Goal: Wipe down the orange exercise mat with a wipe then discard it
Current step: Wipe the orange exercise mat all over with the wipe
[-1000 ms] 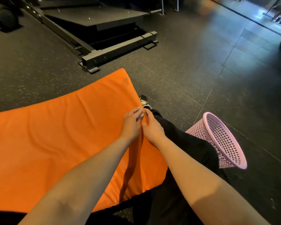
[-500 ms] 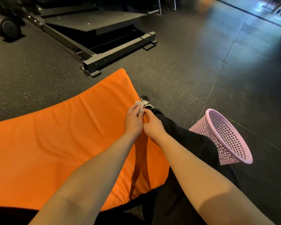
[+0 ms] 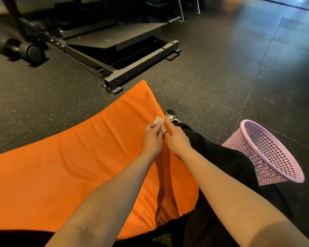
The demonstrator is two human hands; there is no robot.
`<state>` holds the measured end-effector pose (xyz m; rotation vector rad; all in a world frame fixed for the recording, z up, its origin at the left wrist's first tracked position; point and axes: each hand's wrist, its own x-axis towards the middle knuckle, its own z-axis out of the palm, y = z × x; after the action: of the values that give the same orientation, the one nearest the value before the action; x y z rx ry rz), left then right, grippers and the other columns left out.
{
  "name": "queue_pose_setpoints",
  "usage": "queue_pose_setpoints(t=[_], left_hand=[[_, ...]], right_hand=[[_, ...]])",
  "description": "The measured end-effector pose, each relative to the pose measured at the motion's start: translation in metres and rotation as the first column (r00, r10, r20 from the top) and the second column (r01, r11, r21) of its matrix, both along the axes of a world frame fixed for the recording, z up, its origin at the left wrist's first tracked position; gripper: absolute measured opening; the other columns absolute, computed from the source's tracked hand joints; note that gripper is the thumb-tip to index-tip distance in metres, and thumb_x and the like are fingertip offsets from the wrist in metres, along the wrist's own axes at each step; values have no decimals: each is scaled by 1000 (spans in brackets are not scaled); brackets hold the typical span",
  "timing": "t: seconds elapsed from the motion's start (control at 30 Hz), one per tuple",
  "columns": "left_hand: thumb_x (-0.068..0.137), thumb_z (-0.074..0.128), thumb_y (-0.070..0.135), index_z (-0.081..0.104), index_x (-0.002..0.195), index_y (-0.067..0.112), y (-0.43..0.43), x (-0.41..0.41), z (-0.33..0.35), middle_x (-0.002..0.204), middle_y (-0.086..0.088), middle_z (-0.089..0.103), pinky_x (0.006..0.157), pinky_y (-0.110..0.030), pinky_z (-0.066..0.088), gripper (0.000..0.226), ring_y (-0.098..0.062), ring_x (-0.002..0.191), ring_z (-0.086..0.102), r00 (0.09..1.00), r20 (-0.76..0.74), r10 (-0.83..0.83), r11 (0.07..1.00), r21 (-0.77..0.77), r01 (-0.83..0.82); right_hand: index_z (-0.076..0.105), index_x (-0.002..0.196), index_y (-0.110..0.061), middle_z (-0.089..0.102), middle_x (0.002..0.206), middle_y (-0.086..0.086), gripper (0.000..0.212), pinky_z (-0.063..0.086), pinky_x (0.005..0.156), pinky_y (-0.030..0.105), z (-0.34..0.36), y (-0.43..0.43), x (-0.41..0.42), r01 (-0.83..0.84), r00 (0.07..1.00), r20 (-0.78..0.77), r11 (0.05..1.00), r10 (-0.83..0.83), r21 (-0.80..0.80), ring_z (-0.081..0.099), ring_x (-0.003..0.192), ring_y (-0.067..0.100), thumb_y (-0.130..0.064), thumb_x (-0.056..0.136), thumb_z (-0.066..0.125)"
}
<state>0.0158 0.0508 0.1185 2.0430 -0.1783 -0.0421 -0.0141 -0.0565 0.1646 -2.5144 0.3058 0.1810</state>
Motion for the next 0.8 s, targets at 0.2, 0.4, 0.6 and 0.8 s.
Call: queue_pose_setpoints(t=[0.2, 0.4, 0.6, 0.8], left_hand=[[103, 49, 17, 53, 144, 20, 10, -3, -13, 149, -11, 39, 109, -33, 31, 41, -35, 134, 36, 999, -17, 31, 982, 189, -27], [106, 45, 18, 54, 140, 7, 13, -10, -16, 146, -17, 34, 90, -18, 27, 37, -34, 129, 41, 980, -150, 129, 984, 142, -108], [104, 50, 12, 60, 135, 8, 5, 6, 17, 128, -8, 43, 94, -12, 31, 33, -14, 115, 45, 999, 18, 42, 998, -39, -41], [106, 46, 15, 49, 145, 8, 12, -3, -8, 140, -17, 39, 104, -32, 40, 40, -30, 126, 47, 1000, -25, 10, 997, 80, -8]], right_hand=[[29, 153, -47, 58, 129, 11, 61, 54, 90, 49, 0, 7, 5, -40, 998, -38, 999, 40, 4, 61, 106, 31, -23, 101, 49], [36, 151, -42, 49, 136, 8, 59, 54, 85, 40, -1, 11, 3, 56, 998, 4, 986, -57, 155, 59, 102, 25, -17, 99, 47], [49, 132, -40, 61, 120, 9, 30, 44, 79, 40, -5, 10, 6, 78, 991, 88, 980, -96, 185, 58, 103, 31, -36, 104, 38], [44, 132, -39, 60, 119, 8, 28, 41, 69, 35, -16, 8, 9, 88, 994, 61, 990, -95, 110, 59, 92, 26, -29, 107, 34]])
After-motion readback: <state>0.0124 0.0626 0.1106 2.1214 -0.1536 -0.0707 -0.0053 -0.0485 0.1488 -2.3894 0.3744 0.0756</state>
